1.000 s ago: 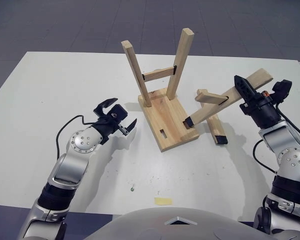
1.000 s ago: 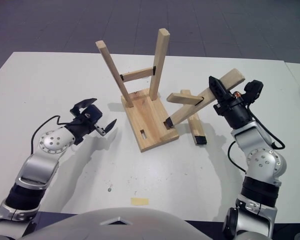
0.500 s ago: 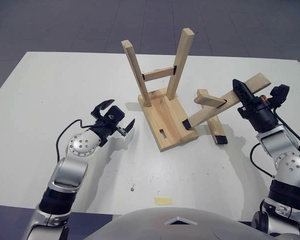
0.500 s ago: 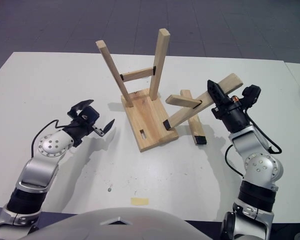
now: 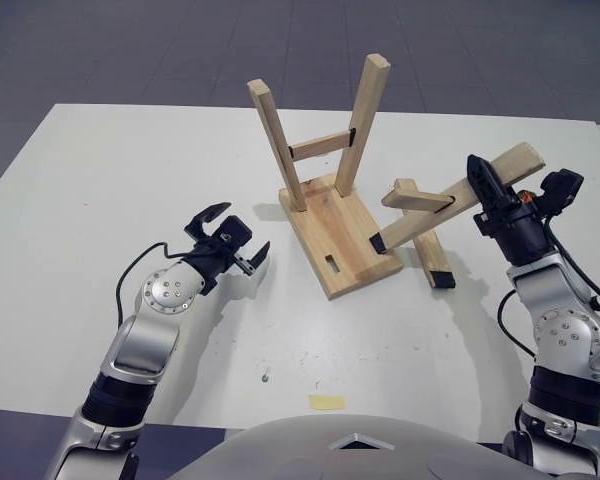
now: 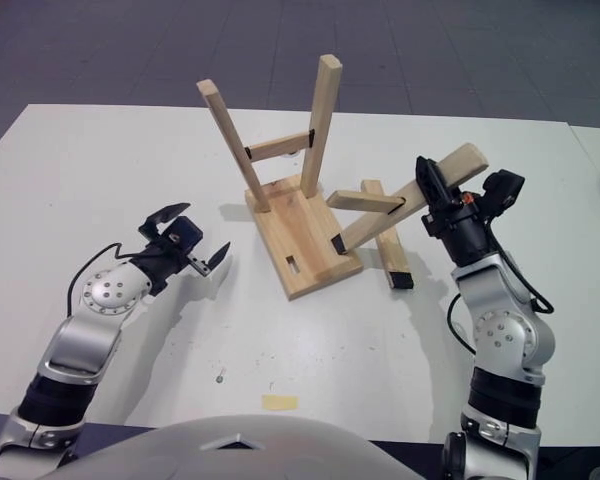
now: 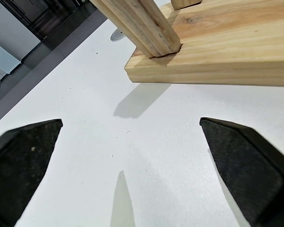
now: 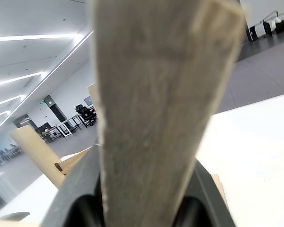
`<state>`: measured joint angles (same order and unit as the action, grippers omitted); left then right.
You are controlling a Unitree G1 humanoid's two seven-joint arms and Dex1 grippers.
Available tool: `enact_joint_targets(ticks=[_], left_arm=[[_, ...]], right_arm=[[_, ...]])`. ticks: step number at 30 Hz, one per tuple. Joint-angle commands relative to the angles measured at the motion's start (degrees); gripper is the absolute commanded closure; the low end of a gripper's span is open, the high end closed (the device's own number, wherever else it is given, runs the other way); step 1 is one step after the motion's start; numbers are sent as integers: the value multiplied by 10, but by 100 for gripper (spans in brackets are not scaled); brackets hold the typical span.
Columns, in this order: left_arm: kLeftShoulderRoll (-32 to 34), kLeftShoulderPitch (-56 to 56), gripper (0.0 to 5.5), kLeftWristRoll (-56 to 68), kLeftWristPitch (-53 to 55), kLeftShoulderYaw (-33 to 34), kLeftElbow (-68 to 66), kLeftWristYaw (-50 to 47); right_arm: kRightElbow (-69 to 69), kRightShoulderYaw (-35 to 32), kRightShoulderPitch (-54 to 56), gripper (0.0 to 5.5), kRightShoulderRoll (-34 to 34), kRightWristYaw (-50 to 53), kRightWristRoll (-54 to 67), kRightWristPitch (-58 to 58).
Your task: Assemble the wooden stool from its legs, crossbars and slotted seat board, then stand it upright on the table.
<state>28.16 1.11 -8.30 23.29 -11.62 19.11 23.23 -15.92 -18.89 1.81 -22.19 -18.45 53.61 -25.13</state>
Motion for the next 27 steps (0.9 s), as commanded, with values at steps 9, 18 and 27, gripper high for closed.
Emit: enact_joint_targets(ticks=[9, 18, 27], left_arm=[[7, 18, 10, -37, -12, -8, -9, 3], [-2, 23, 10, -43, -10, -18, -12, 8], [4, 23, 10, -49, -10, -23, -17, 9]], right_arm=[[-27, 138, -28, 445, -60, 20, -203, -12], [-1, 243, 58, 445, -41, 70, -217, -141], [-15, 216, 94, 409, -6, 89, -187, -120]])
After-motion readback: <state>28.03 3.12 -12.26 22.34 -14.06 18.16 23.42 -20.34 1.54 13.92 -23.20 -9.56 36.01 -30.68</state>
